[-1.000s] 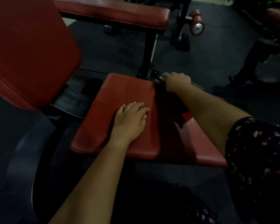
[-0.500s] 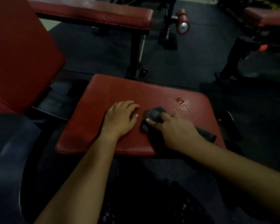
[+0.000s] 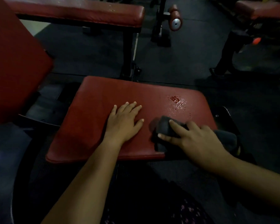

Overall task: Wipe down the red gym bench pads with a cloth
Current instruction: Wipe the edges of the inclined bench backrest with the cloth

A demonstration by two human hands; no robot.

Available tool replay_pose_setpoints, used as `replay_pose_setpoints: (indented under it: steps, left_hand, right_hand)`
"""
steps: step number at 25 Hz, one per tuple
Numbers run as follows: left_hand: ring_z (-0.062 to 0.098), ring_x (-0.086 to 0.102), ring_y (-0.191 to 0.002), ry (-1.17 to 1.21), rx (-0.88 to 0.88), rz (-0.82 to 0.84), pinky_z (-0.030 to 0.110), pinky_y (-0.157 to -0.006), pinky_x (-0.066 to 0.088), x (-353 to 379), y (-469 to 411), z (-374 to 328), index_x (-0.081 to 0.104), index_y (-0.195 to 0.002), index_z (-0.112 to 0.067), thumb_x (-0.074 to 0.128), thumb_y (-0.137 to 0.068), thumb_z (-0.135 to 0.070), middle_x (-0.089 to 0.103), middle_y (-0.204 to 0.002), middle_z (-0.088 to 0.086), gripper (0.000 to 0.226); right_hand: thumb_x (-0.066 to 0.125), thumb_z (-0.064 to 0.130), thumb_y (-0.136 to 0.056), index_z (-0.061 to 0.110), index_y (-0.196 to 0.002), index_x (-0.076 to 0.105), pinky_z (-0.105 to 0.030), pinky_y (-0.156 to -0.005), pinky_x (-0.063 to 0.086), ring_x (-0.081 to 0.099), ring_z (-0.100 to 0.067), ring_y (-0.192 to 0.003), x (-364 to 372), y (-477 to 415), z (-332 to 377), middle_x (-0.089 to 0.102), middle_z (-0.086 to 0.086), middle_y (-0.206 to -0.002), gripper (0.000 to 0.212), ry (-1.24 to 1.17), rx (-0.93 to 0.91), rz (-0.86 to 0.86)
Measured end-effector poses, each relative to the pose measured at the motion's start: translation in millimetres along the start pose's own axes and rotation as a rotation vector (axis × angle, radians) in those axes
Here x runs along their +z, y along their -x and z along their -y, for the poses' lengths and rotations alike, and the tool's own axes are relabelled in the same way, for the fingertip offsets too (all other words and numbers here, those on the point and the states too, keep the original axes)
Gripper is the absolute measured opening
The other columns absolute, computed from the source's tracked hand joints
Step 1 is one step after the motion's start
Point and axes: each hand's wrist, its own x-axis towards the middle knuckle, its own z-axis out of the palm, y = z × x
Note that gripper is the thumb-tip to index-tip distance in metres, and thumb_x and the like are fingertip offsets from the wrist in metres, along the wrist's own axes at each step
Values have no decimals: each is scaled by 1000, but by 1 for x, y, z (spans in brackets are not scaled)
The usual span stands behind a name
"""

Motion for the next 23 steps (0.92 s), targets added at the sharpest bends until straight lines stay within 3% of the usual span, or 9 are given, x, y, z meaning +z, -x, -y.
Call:
replay_pose_setpoints:
  steps: [2, 8, 16, 23]
  left_hand:
    - [14, 11, -149, -1, 6, -56, 48, -120, 0, 2, -2, -16, 27, -152, -32, 38, -99, -43, 22, -160, -9, 55]
    - [13, 20, -147, 97, -7, -105, 46, -121, 7, 14, -6, -28, 39, -146, -34, 37, -99, -42, 34, -155, -10, 48]
    - [10, 21, -145, 101, -16, -140, 44, -121, 9, 17, -6, -26, 42, -143, -37, 38, -98, -45, 37, -152, -13, 47]
    - [12, 24, -144, 87, -23, -139, 44, -120, 9, 15, -6, -28, 43, -142, -37, 40, -97, -44, 38, -151, -13, 46]
  right_hand:
    - [41, 28, -88, 50, -131, 53, -29, -48, 28, 56, -29, -76, 10, -30, -21, 57, -3, -125, 49, 53, 76, 14]
    - [35, 36, -102, 55, -144, 24, -35, -59, 34, 49, -30, -99, 34, -120, -65, 42, 0, -130, 48, 129, 180, 136]
    - [42, 39, -100, 42, -140, 43, -48, -88, 44, 46, -33, -117, 55, -178, -111, 46, -3, -133, 39, -42, 483, 292]
    - [45, 32, -96, 48, -142, 36, -40, -86, 47, 52, -33, -115, 24, -105, -73, 40, -2, -145, 50, -197, 461, 297]
